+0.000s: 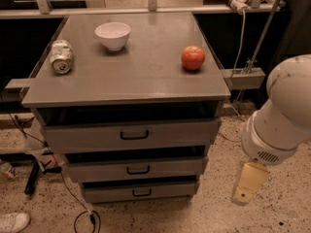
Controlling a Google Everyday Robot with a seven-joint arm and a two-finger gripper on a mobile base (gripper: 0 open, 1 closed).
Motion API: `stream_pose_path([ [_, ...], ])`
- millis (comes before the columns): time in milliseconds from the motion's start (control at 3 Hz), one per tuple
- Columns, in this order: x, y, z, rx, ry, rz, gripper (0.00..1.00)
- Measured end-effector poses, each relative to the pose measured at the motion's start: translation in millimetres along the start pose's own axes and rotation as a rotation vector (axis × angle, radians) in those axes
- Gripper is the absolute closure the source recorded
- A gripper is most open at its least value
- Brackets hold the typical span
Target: Open middle drawer
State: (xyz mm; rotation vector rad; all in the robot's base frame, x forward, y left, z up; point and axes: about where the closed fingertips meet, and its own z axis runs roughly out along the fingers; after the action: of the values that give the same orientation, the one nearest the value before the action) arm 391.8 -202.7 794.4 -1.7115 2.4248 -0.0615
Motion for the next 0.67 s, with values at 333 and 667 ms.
stream_pose_path([
  [333,0.3,11.2,14.4,-0.027,-0.030,-0.003,0.00],
  [667,-24.1,37.8,61.2,-0.082,-0.067,0.024,0.00],
])
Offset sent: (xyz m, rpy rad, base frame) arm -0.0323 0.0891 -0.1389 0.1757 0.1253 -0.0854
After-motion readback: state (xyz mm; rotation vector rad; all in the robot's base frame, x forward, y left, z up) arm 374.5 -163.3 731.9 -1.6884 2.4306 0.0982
